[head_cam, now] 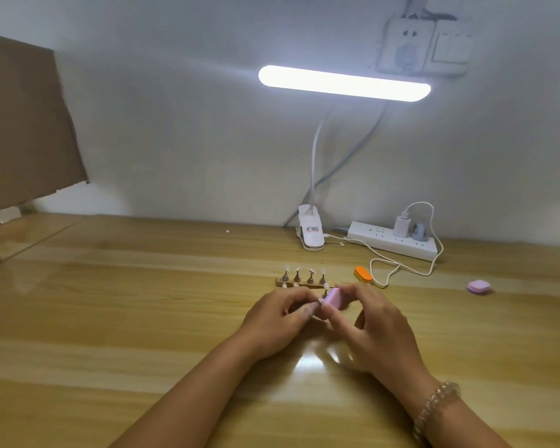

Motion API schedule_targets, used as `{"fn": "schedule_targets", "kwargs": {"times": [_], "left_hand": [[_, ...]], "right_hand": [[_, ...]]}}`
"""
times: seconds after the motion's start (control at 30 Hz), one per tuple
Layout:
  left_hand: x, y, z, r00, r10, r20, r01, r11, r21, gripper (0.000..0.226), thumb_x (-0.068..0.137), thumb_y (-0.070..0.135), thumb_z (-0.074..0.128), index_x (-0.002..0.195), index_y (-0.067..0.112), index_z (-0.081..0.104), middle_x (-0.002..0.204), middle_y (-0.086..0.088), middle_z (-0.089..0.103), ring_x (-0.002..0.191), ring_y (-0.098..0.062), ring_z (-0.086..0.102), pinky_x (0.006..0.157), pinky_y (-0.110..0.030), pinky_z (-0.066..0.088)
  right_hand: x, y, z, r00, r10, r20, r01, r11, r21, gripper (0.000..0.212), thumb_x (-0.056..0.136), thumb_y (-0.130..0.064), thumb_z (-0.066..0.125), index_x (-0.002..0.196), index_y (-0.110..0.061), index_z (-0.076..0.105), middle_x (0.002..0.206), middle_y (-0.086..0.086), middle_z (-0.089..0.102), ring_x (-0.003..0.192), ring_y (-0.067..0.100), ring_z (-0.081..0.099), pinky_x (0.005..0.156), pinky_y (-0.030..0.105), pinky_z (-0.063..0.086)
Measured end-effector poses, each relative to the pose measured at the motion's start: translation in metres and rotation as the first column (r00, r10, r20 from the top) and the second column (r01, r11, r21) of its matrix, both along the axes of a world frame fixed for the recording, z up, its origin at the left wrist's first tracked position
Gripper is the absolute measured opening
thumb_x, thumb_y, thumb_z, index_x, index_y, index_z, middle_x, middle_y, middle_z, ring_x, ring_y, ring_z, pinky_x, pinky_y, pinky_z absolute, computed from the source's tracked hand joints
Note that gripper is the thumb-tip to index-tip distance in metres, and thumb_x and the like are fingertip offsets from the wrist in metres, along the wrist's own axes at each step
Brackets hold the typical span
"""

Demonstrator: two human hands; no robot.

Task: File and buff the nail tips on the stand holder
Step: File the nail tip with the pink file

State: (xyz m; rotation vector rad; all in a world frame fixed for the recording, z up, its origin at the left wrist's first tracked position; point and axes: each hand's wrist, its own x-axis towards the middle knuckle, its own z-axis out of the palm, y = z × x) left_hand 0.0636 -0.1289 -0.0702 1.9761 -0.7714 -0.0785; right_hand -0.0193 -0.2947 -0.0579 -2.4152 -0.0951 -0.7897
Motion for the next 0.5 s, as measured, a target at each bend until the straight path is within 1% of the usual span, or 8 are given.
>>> {"fn": "schedule_targets", "kwargs": {"times": [0.07,0.1,0.2,0.23,0.33,0.37,0.43,0.5], "left_hand": [[0.0005,0.0006,-0.0009,1.0,0.002,-0.002,-0.002,1.0,-0.004,0.019,0.087,0.038,0.049,0.09,0.035,0.068,0.083,0.015,0.07,0.081,-0.013,0.065,0.076,-0.049,0.054],[0.0011,0.0006,-0.001,1.0,0.002,-0.003,-0.002,1.0,-0.008,0.02,0.088,0.037,0.049,0.092,0.033,0.068,0.084,0.015,0.07,0.081,-0.014,0.065,0.075,-0.049,0.054],[0.0002,0.0,-0.0005,1.0,-0.007,0.003,0.008,1.0,-0.012,0.017,0.088,0.042,0.05,0.085,0.043,0.067,0.08,0.021,0.068,0.075,-0.002,0.06,0.069,-0.04,0.051],[-0.0002,0.0001,-0.0001,1.0,-0.009,0.006,0.009,1.0,-0.009,0.017,0.089,0.042,0.05,0.083,0.046,0.066,0.078,0.023,0.067,0.072,0.001,0.059,0.068,-0.037,0.05],[0.0003,0.0007,-0.0001,1.0,0.007,0.004,-0.006,1.0,-0.015,0.018,0.087,0.039,0.049,0.081,0.046,0.064,0.072,0.024,0.062,0.07,-0.003,0.057,0.069,-0.041,0.051],[0.0003,0.0005,0.0008,1.0,0.009,0.0,-0.009,1.0,-0.016,0.018,0.088,0.038,0.049,0.081,0.046,0.064,0.073,0.023,0.062,0.072,-0.004,0.058,0.07,-0.042,0.052],[-0.0011,0.0003,0.0019,1.0,-0.006,0.001,0.006,1.0,-0.006,0.02,0.09,0.039,0.05,0.082,0.049,0.065,0.077,0.024,0.066,0.076,-0.002,0.06,0.072,-0.039,0.051],[-0.0026,0.0006,0.0023,1.0,-0.017,0.009,0.017,1.0,0.003,0.019,0.09,0.039,0.051,0.085,0.047,0.067,0.081,0.022,0.069,0.078,-0.001,0.063,0.075,-0.039,0.051]], "right_hand": [[-0.0018,0.0028,-0.0023,0.998,0.052,-0.019,-0.053,0.997,-0.059,0.032,0.078,-0.05,0.07,0.106,-0.035,0.063,0.091,-0.025,0.061,0.069,-0.011,0.053,0.056,0.01,0.031],[-0.0018,0.0033,-0.0022,0.998,0.065,-0.027,-0.066,0.997,-0.051,0.031,0.078,-0.05,0.07,0.105,-0.035,0.063,0.091,-0.025,0.061,0.069,-0.01,0.054,0.055,0.01,0.033],[0.0013,-0.0017,-0.0009,1.0,-0.009,0.002,0.009,0.999,0.031,0.028,0.078,-0.05,0.07,0.101,-0.036,0.062,0.089,-0.023,0.062,0.07,-0.01,0.054,0.058,0.013,0.037],[0.0009,-0.002,-0.0013,1.0,-0.017,0.006,0.017,1.0,0.014,0.028,0.079,-0.05,0.07,0.102,-0.036,0.062,0.09,-0.023,0.062,0.069,-0.01,0.053,0.058,0.017,0.038],[-0.0024,0.0024,-0.0032,0.998,0.056,-0.003,-0.056,0.995,-0.081,0.032,0.079,-0.051,0.069,0.106,-0.036,0.063,0.094,-0.024,0.061,0.069,-0.013,0.052,0.056,0.016,0.036],[-0.0018,0.0023,-0.0026,0.998,0.055,-0.004,-0.056,0.997,-0.059,0.032,0.078,-0.052,0.069,0.106,-0.037,0.063,0.094,-0.024,0.062,0.069,-0.012,0.053,0.055,0.016,0.037],[0.001,-0.0012,-0.0014,1.0,-0.011,0.023,0.01,1.0,0.014,0.031,0.077,-0.051,0.068,0.104,-0.037,0.063,0.091,-0.023,0.061,0.068,-0.007,0.054,0.057,0.02,0.04],[0.0004,-0.0011,-0.0016,0.999,-0.024,0.033,0.025,1.0,-0.015,0.031,0.076,-0.049,0.07,0.103,-0.037,0.063,0.089,-0.025,0.06,0.068,-0.008,0.053,0.056,0.019,0.038]]}}
